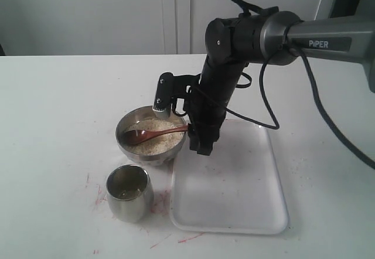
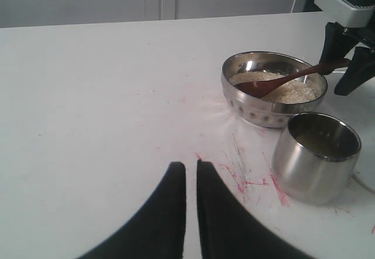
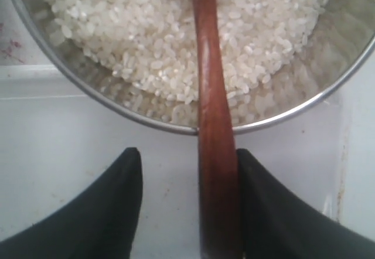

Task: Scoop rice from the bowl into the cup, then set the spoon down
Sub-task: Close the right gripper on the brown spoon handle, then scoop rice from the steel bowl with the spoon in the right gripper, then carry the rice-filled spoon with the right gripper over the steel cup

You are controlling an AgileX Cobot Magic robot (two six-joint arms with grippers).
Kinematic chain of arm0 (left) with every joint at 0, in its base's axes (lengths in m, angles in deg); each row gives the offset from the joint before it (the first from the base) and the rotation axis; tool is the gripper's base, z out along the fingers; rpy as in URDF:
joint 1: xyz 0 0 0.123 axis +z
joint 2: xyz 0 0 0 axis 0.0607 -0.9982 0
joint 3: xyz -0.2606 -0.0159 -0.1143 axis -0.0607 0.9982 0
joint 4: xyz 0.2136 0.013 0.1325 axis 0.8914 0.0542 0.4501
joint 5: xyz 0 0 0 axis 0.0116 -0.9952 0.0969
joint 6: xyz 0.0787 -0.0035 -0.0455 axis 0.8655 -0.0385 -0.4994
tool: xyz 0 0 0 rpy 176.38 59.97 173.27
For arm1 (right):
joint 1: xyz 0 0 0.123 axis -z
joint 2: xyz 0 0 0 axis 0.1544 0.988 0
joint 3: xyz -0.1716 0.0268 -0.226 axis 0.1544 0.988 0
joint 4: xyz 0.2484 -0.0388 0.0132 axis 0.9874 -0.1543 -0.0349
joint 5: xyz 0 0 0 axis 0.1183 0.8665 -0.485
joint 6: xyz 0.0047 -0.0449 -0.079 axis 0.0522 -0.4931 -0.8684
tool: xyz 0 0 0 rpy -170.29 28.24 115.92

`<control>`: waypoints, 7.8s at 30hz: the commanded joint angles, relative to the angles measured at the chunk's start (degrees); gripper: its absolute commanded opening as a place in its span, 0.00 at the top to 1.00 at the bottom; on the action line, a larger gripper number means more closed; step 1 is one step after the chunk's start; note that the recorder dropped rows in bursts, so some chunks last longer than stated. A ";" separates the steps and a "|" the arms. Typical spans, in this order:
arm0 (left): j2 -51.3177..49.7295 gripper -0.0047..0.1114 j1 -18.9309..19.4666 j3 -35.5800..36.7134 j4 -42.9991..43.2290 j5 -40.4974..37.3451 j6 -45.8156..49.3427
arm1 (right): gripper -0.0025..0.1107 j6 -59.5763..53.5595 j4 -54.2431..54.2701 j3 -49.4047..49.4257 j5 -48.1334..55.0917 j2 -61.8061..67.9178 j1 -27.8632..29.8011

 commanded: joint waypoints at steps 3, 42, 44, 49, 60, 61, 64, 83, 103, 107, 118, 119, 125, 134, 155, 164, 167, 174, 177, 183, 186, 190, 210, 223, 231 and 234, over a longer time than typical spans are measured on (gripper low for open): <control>-0.04 0.84 -0.06 -0.36 -0.59 0.22 -0.10 | 0.66 0.45 1.36 -0.41 -0.33 -0.15 0.16; -0.04 0.84 -0.06 -0.36 -0.59 0.22 -0.10 | 0.98 64.62 -45.02 9.99 16.39 -21.57 -24.04; -0.04 0.84 -0.06 -0.36 -0.59 0.22 -0.10 | 0.98 66.30 -50.66 13.92 16.39 -21.16 -24.40; -0.04 0.84 -0.06 -0.36 -0.59 0.22 -0.10 | 0.98 70.76 -61.78 21.43 16.39 -20.25 -24.59; -0.04 0.84 -0.06 -0.36 -0.59 0.22 -0.10 | 0.98 69.13 -71.92 22.80 4.69 -16.96 -24.94; -0.04 0.84 -0.06 -0.36 -0.59 0.22 -0.10 | 0.98 68.90 -73.80 22.80 5.66 -15.15 -24.94; -0.04 0.84 -0.06 -0.36 -0.59 0.22 -0.10 | 0.98 69.65 -77.26 22.80 5.65 -12.09 -24.94; -0.04 0.84 -0.06 -0.36 -0.59 0.22 -0.10 | 0.98 73.48 -88.61 22.80 2.71 -5.48 -24.94; -0.04 0.84 -0.06 -0.36 -0.59 0.22 -0.10 | 0.98 64.52 -70.30 16.70 1.39 -5.12 -24.94; -0.04 0.84 -0.06 -0.36 -0.59 0.22 -0.10 | 0.98 61.54 -65.85 15.00 1.85 -5.83 -24.94; -0.04 0.84 -0.06 -0.36 -0.59 0.22 -0.10 | 0.98 55.26 -50.15 10.31 4.45 -8.50 -22.66; -0.04 0.84 -0.06 -0.36 -0.59 0.22 -0.10 | 0.98 54.51 -48.38 10.20 5.11 -8.74 -21.83; -0.04 0.84 -0.06 -0.36 -0.59 0.22 -0.10 | 0.98 52.21 -33.94 10.20 4.95 -10.43 -16.32; -0.04 0.84 -0.06 -0.36 -0.59 0.22 -0.10 | 0.98 47.20 -21.34 10.20 1.58 -14.34 -12.32; -0.04 0.84 -0.06 -0.36 -0.59 0.22 -0.10 | 0.98 47.20 -19.62 10.30 15.92 -28.23 -13.16; -0.04 0.84 -0.06 -0.36 -0.59 0.22 -0.10 | 0.98 51.40 -22.34 11.16 16.39 -36.77 -22.70; -0.04 0.84 -0.06 -0.36 -0.59 0.22 -0.10 | 0.98 53.97 -21.34 12.91 16.39 -38.22 -25.99; -0.04 0.84 -0.06 -0.36 -0.59 0.22 -0.10 | 0.98 59.24 -21.34 18.96 16.39 -38.64 -33.10; -0.04 0.84 -0.06 -0.36 -0.59 0.22 -0.10 | 0.98 60.66 -21.34 20.79 16.39 -38.64 -35.02; -0.04 0.84 -0.06 -0.36 -0.59 0.22 -0.10 | 0.98 64.64 -22.23 24.36 16.39 -38.64 -35.86; -0.04 0.84 -0.06 -0.36 -0.59 0.22 -0.10 | 0.98 65.89 -23.33 25.77 14.94 -38.64 -35.86; -0.04 0.84 -0.06 -0.36 -0.59 0.22 -0.10 | 0.98 68.81 -28.69 26.28 13.17 -36.17 -35.86; -0.04 0.84 -0.06 -0.36 -0.59 0.22 -0.10 | 0.98 69.35 -39.74 26.28 10.70 -27.06 -35.86; -0.04 0.84 -0.06 -0.36 -0.59 0.22 -0.10 | 0.98 68.43 -46.25 26.28 10.81 -26.04 -35.86; -0.04 0.84 -0.06 -0.36 -0.59 0.22 -0.10 | 0.98 62.52 -48.03 26.28 11.06 -26.04 -35.86; -0.04 0.84 -0.06 -0.36 -0.59 0.22 -0.10 | 0.98 62.48 -49.74 26.28 11.18 -26.04 -35.86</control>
